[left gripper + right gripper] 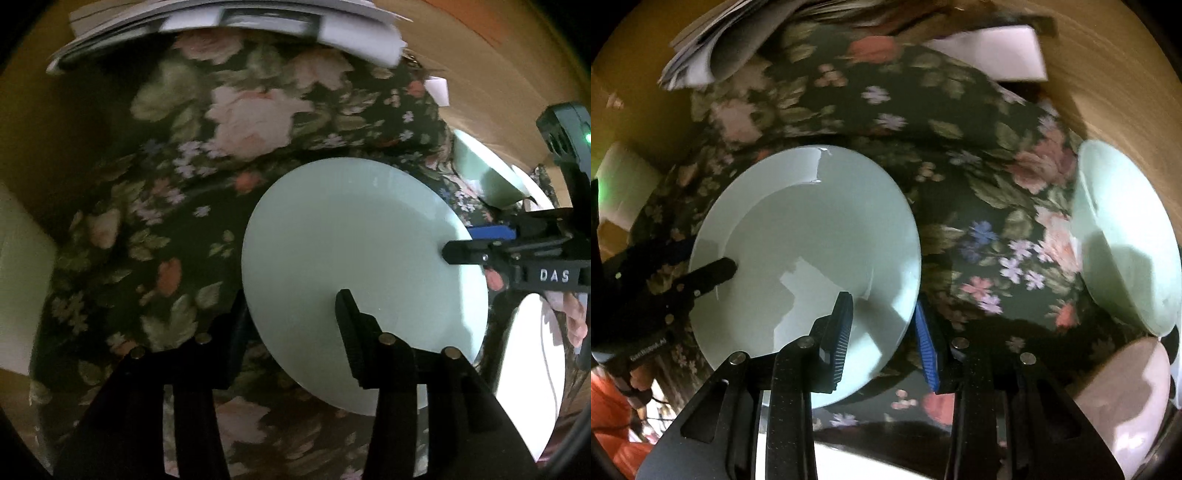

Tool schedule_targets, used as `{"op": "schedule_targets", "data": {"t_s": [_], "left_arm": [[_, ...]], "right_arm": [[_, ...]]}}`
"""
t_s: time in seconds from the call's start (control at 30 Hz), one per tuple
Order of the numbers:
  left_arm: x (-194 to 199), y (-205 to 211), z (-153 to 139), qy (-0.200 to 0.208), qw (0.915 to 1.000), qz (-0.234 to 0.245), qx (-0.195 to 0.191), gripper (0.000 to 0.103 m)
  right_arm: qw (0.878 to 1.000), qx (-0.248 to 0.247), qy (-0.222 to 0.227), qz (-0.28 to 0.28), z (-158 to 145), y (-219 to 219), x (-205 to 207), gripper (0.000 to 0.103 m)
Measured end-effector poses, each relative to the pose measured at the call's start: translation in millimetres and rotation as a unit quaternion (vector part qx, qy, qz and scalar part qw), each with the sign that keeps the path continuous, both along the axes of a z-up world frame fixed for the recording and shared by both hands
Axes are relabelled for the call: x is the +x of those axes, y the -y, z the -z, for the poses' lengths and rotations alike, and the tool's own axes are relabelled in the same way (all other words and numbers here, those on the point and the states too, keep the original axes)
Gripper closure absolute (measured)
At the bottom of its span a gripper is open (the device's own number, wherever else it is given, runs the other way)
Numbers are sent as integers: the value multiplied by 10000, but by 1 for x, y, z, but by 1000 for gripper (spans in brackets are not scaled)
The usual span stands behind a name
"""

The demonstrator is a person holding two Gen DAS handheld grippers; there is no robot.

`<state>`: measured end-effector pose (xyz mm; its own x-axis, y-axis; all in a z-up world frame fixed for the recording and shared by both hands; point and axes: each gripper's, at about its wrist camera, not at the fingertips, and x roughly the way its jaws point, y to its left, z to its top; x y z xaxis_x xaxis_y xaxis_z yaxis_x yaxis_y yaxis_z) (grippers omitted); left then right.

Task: Organize plates and bowls

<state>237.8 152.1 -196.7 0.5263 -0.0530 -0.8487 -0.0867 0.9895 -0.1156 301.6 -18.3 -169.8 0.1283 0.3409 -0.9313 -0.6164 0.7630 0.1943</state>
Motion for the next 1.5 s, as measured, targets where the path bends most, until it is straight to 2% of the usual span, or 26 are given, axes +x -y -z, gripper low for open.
{"op": "schedule_targets", "data": {"t_s": [0.23, 0.4, 0.47, 0.57, 0.7, 0.97, 1.17, 1.5], "left_arm": [[-8, -12, 0, 87, 9999, -27, -47, 57], [-12, -13, 1, 193, 9998, 71, -75, 55], [-9, -11, 3, 189, 9996, 108, -156, 51], [-7, -4, 5, 256, 9996, 68, -84, 49], [-9, -7, 3, 302, 9994, 15, -184, 49], [-26, -11, -21, 699, 9972, 43, -252, 49], [-33, -9, -33, 795, 9963, 32, -321, 49], [-60, 11, -57, 1082, 9937, 171, -228, 49]], "right_arm": [[9999, 58, 11, 127, 7, -8, -14, 72], [9991, 211, -2, 361, 16, -10, -19, 67], [9987, 251, 8, 433, 19, -15, -20, 67], [9985, 254, 125, 460, 22, -19, -25, 70], [9980, 320, 299, 446, 11, -16, -19, 74], [9942, 655, 683, 506, -15, -6, -29, 75], [9920, 816, 804, 528, -25, 7, -31, 75], [9853, 1029, 1177, 688, -52, 47, -62, 75]]}}
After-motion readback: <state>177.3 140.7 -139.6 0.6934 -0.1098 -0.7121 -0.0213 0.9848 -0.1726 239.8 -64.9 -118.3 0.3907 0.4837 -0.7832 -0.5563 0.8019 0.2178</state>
